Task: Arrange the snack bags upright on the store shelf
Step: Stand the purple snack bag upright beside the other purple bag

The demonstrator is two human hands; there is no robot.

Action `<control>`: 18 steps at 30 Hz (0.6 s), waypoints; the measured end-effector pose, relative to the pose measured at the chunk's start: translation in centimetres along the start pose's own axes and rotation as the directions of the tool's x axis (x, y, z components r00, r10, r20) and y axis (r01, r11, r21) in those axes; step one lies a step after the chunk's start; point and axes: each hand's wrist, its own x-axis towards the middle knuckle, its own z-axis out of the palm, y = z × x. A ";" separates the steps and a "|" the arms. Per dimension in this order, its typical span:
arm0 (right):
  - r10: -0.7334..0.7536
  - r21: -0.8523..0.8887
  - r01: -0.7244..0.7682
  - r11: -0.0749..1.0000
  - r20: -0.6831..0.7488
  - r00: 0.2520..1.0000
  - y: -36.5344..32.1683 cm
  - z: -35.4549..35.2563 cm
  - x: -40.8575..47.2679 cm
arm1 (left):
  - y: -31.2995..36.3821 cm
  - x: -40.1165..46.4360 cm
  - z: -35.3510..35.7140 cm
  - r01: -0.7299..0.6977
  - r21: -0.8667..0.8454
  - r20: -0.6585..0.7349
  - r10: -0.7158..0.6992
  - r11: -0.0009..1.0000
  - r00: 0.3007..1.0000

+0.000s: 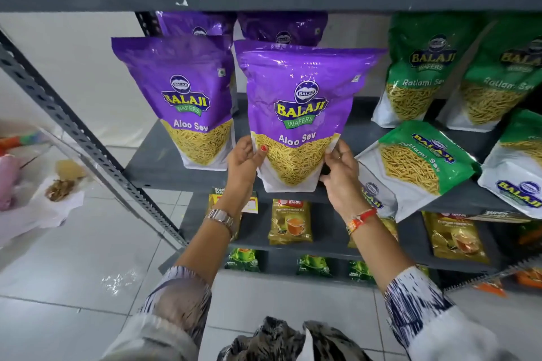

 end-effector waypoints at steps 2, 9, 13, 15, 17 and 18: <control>-0.003 -0.002 0.003 1.000 -0.025 1.000 0.4 0.6 0.9 | -0.3 1.1 -0.2 0.000 -0.007 0.017 0.001 1.000 1.000; -0.021 -0.011 0.020 1.000 -0.079 0.997 2.9 1.5 3.3 | -2.4 3.9 -1.4 0.047 -0.025 0.038 -0.046 0.999 0.998; -0.034 -0.028 0.031 0.999 -0.094 0.995 3.0 2.3 4.1 | -2.5 5.0 -1.3 0.043 -0.004 0.000 -0.043 0.999 0.999; -0.031 -0.030 0.028 0.999 -0.097 0.995 3.1 2.5 4.0 | -2.8 5.0 -1.1 0.039 -0.027 -0.060 -0.041 0.999 0.997; -0.042 -0.015 0.040 0.999 -0.144 0.989 3.1 2.6 3.6 | -2.7 3.9 -0.6 -0.012 -0.064 -0.121 0.005 0.998 0.993; -0.068 -0.021 0.065 0.998 -0.194 0.979 3.0 2.5 3.1 | -2.7 2.8 -0.2 -0.058 -0.061 -0.148 0.048 0.996 0.988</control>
